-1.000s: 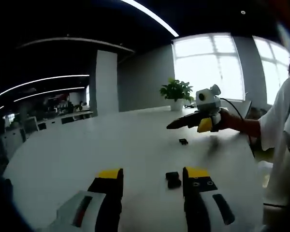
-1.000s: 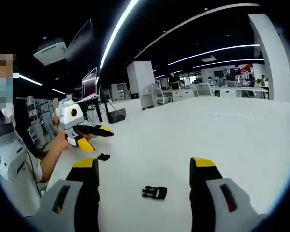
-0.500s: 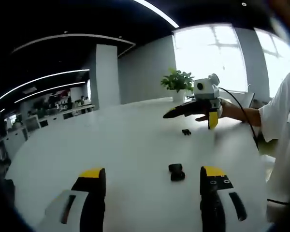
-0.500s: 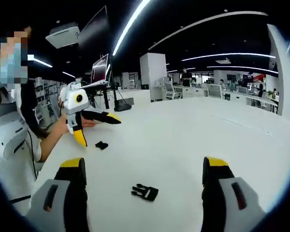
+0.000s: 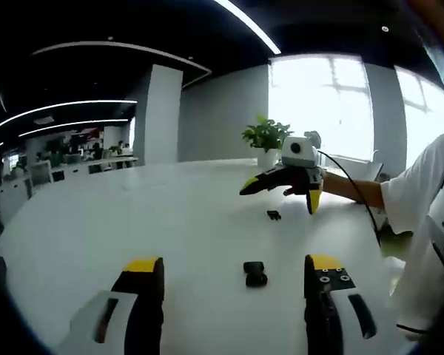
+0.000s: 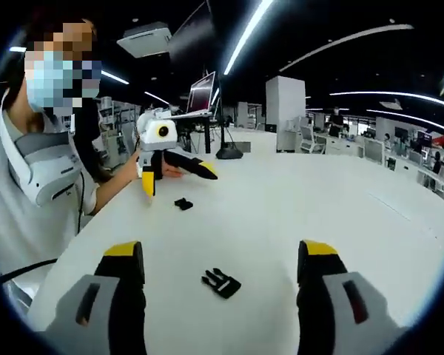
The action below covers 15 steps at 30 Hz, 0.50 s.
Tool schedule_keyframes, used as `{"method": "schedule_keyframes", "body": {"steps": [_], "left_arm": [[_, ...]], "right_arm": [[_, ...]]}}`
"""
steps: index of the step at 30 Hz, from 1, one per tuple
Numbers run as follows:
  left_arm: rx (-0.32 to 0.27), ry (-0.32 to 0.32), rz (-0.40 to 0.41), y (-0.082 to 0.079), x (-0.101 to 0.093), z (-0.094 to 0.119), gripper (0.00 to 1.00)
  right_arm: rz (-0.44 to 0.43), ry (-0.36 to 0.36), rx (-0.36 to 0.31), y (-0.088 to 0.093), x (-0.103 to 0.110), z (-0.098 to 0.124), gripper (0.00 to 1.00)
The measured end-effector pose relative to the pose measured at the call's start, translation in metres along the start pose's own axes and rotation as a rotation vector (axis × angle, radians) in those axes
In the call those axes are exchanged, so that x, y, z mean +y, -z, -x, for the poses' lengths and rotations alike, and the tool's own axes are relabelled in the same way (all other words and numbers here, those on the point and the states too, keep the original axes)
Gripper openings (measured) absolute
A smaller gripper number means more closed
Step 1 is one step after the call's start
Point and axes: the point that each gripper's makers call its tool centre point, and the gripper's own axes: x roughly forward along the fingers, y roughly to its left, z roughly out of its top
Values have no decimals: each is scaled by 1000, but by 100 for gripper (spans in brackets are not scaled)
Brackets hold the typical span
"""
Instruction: Snap the two parts of the plastic buckle together until the buckle closes and remains connected.
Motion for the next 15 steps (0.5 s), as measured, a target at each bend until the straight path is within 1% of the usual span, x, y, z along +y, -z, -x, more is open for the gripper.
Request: {"method": "schedule_keyframes", "body": {"steps": [2,3,5,6,8,9,11,15], "left_arm": [[8,-3,3,1,-1,-2,77],[13,-4,2,2,-1,-2,76],[17,1,-2,3,-3,-2,71],[15,8,0,3,-5,-3,70],[12,16,6,3,-7,-3,68],[10,16,8,3,-7,-3,68],[8,16,4,3,-9,-4,66],[40,27,-14,9,-14,-6,60]], "right_arm": [[12,-14,33,7,0,0,71],[22,-8,41,9,-3,1,66],[29,-11,49,13,-5,2,57],[15,-14,45,14,-6,3,54],[-3,-15,44,17,-7,3,53],[-10,-4,52,19,-8,4,52],[-7,7,58,21,-10,5,48],[7,8,65,22,-10,8,41]]}}
